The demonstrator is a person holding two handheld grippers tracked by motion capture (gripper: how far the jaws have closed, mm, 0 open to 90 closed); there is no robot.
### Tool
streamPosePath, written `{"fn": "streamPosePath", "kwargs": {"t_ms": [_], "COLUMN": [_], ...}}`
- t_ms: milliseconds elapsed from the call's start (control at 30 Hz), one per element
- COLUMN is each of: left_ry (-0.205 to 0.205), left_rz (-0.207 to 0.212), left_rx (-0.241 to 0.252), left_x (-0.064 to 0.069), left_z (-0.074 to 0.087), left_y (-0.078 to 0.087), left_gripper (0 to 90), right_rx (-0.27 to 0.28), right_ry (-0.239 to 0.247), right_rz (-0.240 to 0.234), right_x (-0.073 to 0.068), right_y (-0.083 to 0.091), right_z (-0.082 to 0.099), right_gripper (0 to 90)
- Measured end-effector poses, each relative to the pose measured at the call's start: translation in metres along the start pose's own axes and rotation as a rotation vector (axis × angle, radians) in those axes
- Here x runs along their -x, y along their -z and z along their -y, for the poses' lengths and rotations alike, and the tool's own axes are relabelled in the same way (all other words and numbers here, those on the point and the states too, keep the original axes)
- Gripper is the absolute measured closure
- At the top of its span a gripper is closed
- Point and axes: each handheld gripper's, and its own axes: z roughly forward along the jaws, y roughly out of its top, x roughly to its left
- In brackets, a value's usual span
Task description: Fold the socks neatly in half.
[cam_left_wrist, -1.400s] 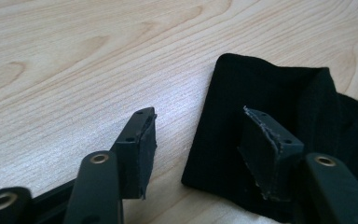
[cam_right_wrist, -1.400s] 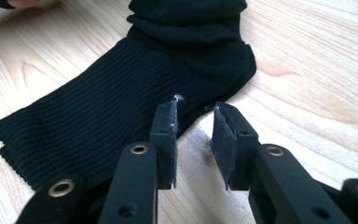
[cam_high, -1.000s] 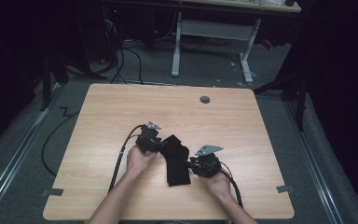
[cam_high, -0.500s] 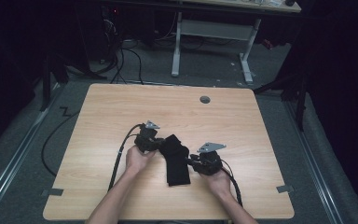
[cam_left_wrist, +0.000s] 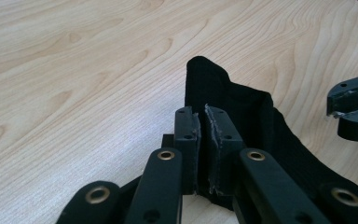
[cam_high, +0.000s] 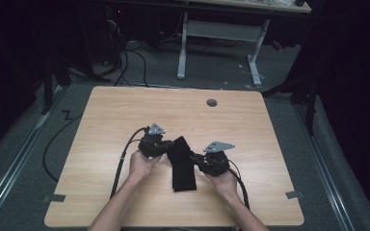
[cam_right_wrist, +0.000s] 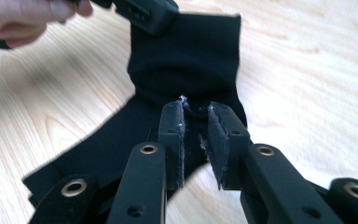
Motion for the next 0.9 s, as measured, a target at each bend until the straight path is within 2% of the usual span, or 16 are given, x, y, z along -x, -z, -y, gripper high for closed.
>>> {"fn": "streamPosePath", "kwargs": {"t_ms": [233, 467, 800, 900], "left_ry": [-0.022, -0.046, -0.072, -0.092], "left_rz": [0.018, 0.029, 0.067, 0.085], "left_rx": [0.015, 0.027, 0.049, 0.058], "left_x": [0.005, 0.005, 0.010, 0.014], "left_z": [-0.001, -0.004, -0.004, -0.003], "left_y": [0.001, 0.006, 0.007, 0.010], "left_gripper": [83.7, 83.9, 83.8, 83.7], "right_rx": [0.037, 0.021, -0.069, -0.090], "right_ry": [0.031, 0.026, -0.003, -0.010], "right_rz": [-0.003, 0.001, -0.026, -0.033], "right_x": [-0.010, -0.010, -0.009, -0.010], "right_y": [-0.006, -0.019, -0.038, -0.043], "right_z": [-0.022, -0.034, -0.011, -0.004], "right_gripper": [78.0, 78.1, 78.1, 78.1]}}
